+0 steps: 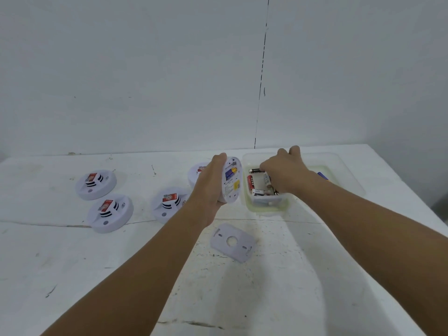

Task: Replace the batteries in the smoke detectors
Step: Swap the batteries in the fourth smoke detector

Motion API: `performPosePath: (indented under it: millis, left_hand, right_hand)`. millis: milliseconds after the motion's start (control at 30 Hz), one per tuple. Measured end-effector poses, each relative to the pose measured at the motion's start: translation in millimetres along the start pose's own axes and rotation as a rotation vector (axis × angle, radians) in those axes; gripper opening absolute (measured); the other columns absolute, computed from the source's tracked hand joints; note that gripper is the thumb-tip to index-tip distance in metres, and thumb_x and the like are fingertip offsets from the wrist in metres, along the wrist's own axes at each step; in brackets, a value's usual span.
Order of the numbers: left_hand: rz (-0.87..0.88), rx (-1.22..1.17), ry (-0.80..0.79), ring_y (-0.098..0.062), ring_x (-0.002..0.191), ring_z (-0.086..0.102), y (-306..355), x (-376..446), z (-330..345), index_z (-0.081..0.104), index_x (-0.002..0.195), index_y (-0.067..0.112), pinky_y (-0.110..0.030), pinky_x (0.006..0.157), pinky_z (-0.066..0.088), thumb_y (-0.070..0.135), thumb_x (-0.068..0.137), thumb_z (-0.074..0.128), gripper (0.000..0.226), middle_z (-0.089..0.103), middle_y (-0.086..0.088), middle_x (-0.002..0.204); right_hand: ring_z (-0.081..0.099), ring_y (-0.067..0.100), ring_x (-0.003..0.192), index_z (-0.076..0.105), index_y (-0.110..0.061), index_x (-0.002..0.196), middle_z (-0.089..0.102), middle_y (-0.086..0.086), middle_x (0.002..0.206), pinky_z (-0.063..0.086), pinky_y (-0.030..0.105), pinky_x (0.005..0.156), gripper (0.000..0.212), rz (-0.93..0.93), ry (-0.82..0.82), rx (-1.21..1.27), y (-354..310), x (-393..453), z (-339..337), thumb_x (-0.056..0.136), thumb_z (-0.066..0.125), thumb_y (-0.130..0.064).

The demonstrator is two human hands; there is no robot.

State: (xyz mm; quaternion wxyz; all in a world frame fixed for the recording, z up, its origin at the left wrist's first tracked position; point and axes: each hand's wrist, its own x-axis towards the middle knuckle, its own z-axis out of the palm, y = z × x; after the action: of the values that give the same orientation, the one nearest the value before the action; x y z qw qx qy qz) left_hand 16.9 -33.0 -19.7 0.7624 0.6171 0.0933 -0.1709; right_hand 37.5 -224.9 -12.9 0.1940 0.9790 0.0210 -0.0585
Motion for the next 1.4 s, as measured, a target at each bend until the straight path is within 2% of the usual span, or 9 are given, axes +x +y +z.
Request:
performPosePath:
  millis: [100,300,533,700,867,967,1133,1267,1400]
  left_hand:
    - [0.005,0.008,-0.040,-0.029,0.113,0.070,-2,5,0,0.073,0.111,0.029,-0.050,0.100,0.056,0.053,0.097,0.058,0.032,0.074,-0.009,0.119]
    - [0.006,-0.010,-0.048,-0.029,0.111,0.069,-3,10,-2,0.072,0.110,0.030,-0.052,0.100,0.056,0.050,0.102,0.055,0.027,0.074,-0.009,0.116]
    - [-0.007,-0.016,-0.048,-0.030,0.115,0.069,-5,14,-6,0.073,0.112,0.029,-0.054,0.103,0.055,0.052,0.099,0.058,0.030,0.074,-0.011,0.121]
    - [-0.016,-0.015,-0.047,-0.029,0.116,0.069,-5,13,-2,0.072,0.118,0.028,-0.053,0.103,0.054,0.055,0.099,0.056,0.036,0.074,-0.010,0.122]
    - [-0.010,-0.051,-0.042,-0.028,0.112,0.071,-5,11,-4,0.074,0.117,0.028,-0.052,0.101,0.056,0.054,0.099,0.058,0.036,0.075,-0.009,0.119]
    - [0.003,-0.090,-0.031,-0.029,0.113,0.070,-6,7,-9,0.074,0.119,0.027,-0.053,0.103,0.055,0.055,0.099,0.058,0.037,0.076,-0.008,0.117]
    - [0.068,-0.177,-0.042,-0.027,0.109,0.067,-8,-4,-19,0.070,0.123,0.026,-0.049,0.097,0.056,0.052,0.102,0.052,0.038,0.075,-0.006,0.110]
    - [0.098,-0.164,-0.072,-0.026,0.106,0.068,-9,-14,-22,0.069,0.127,0.021,-0.046,0.092,0.057,0.053,0.103,0.048,0.045,0.074,-0.009,0.111]
    - [0.098,-0.182,-0.107,-0.023,0.101,0.072,-13,-23,-25,0.073,0.119,0.021,-0.042,0.085,0.058,0.052,0.105,0.045,0.045,0.077,-0.007,0.109]
  right_hand:
    - [0.034,0.025,0.099,0.057,-0.021,0.100,0.048,-0.005,0.077,0.028,0.045,0.102,0.024,-0.016,-0.076,-0.087,-4,8,-2,0.084,0.055,-0.002]
    - [0.039,0.027,0.105,0.043,-0.019,0.104,0.041,-0.002,0.077,0.026,0.048,0.109,0.019,-0.066,-0.156,-0.143,-9,20,-5,0.094,0.057,-0.010]
    - [0.038,0.025,0.095,0.052,-0.016,0.110,0.041,-0.001,0.081,0.024,0.039,0.089,0.028,-0.090,-0.128,-0.080,2,23,-9,0.091,0.046,0.004]
    - [0.041,0.025,0.094,0.051,-0.016,0.119,0.045,-0.001,0.080,0.026,0.040,0.089,0.036,-0.099,-0.118,-0.009,5,28,2,0.089,0.045,0.004]
    - [0.052,0.026,0.103,0.055,-0.022,0.132,0.053,0.003,0.111,0.030,0.044,0.099,0.035,-0.061,-0.011,0.066,8,28,9,0.097,0.056,-0.018]
    - [0.054,0.025,0.114,0.062,-0.025,0.131,0.049,0.005,0.129,0.027,0.041,0.105,0.031,0.006,0.188,0.277,9,17,6,0.103,0.058,-0.034]
    - [0.055,0.007,0.107,0.070,-0.031,0.121,0.047,-0.004,0.120,0.033,0.035,0.105,0.026,0.012,0.496,0.897,-9,-23,-7,0.098,0.067,-0.043]
    - [0.060,-0.002,0.099,0.072,-0.031,0.115,0.048,-0.007,0.115,0.046,0.013,0.092,0.027,-0.040,0.576,1.170,-42,-54,-20,0.092,0.075,-0.044]
    - [0.057,-0.005,0.100,0.075,-0.030,0.112,0.050,-0.005,0.115,0.046,0.009,0.086,0.024,-0.057,0.536,1.310,-72,-70,-18,0.090,0.079,-0.036]
